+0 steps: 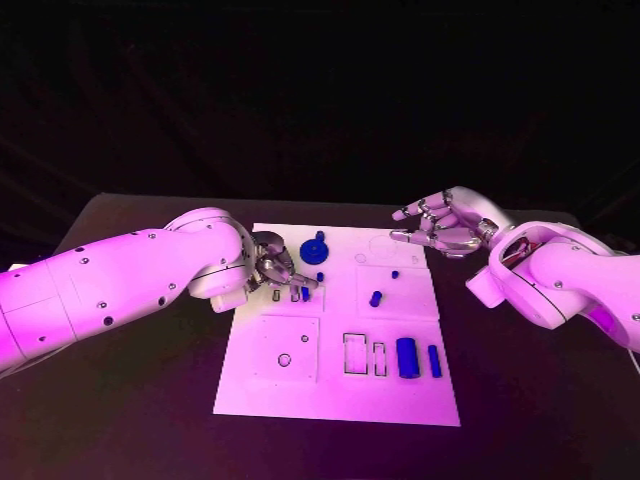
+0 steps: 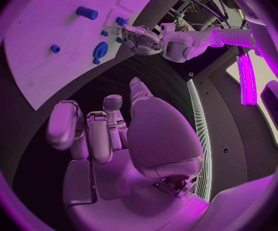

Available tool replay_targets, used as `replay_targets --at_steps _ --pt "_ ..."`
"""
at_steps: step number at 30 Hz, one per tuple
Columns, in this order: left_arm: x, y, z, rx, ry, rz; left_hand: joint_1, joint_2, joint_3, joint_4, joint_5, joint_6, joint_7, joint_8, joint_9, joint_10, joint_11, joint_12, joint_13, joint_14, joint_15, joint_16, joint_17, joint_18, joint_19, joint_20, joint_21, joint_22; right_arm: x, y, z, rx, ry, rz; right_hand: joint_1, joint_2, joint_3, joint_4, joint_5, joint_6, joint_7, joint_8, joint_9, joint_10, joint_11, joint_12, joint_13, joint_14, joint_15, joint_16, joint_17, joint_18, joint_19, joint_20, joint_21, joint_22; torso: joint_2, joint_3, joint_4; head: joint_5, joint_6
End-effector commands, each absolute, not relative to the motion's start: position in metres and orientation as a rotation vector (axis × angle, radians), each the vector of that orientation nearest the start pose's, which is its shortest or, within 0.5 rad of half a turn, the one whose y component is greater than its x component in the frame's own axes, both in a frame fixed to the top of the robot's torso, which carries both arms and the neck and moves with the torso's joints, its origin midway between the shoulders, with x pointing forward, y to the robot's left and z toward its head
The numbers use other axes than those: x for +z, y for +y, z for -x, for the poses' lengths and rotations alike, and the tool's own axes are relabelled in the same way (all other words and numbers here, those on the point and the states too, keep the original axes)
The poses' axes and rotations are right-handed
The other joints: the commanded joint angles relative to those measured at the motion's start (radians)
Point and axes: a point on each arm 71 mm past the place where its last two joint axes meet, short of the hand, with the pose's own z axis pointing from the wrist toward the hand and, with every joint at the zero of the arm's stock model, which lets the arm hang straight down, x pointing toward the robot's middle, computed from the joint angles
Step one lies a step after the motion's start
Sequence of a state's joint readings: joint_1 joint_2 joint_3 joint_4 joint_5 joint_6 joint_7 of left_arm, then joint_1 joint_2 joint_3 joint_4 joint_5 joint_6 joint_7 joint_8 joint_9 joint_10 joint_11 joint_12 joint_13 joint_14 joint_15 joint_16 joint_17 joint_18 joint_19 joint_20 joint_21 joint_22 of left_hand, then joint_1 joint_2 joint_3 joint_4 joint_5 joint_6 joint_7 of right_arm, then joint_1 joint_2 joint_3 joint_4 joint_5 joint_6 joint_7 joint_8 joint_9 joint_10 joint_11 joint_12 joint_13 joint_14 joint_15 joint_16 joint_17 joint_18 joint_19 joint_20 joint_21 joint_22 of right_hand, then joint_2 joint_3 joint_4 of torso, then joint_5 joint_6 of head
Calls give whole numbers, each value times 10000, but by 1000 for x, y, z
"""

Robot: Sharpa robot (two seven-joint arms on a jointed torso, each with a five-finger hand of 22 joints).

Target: Assemble the parts on the task board

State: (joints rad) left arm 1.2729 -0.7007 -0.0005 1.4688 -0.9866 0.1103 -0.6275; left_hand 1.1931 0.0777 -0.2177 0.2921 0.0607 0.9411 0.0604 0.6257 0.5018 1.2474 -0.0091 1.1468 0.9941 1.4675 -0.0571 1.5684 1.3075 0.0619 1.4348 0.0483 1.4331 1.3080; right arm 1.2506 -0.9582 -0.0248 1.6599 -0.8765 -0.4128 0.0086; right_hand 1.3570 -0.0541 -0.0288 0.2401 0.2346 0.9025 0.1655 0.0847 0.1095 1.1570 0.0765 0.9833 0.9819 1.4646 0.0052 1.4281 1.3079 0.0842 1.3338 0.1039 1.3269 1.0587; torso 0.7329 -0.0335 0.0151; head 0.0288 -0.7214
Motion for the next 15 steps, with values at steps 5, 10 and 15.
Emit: replay_targets --at_steps 5,10,15 --pt "-182 162 -502 -3710 22872 2544 44 111 -55 -21 -40 -92 -43 108 145 120 -18 79 76 1033 -102 24 2633 -91 87 -24 72 205 -145 -221 -471 9744 16360 -3501 -73 21 -81 -8 68 47 -20 59 12 -53 -2 -25 -4 462 -64 -26 424 170 -97 -8 -74 -18 7 6 11 -9 -66" --pt "-183 160 -501 -3588 22998 2393 58 128 -62 -20 -39 -98 -48 127 177 136 -22 94 98 1033 -107 24 2633 -96 101 -28 86 231 -145 -222 -472 9711 16354 -3513 -77 25 -97 -3 75 57 -23 65 14 -39 -5 -10 4 463 -66 -28 422 171 -96 -10 -77 -20 7 8 7 2 -72" --pt "-183 157 -501 -3555 23095 2265 60 142 -71 -16 -39 -103 -51 141 203 145 -26 102 108 1033 -110 24 2633 -100 113 -31 98 253 -145 -222 -472 9703 16347 -3517 -77 25 -97 -3 75 57 -23 65 14 -39 -5 -10 4 463 -66 -28 422 171 -96 -10 -77 -20 19 9 4 13 -92"
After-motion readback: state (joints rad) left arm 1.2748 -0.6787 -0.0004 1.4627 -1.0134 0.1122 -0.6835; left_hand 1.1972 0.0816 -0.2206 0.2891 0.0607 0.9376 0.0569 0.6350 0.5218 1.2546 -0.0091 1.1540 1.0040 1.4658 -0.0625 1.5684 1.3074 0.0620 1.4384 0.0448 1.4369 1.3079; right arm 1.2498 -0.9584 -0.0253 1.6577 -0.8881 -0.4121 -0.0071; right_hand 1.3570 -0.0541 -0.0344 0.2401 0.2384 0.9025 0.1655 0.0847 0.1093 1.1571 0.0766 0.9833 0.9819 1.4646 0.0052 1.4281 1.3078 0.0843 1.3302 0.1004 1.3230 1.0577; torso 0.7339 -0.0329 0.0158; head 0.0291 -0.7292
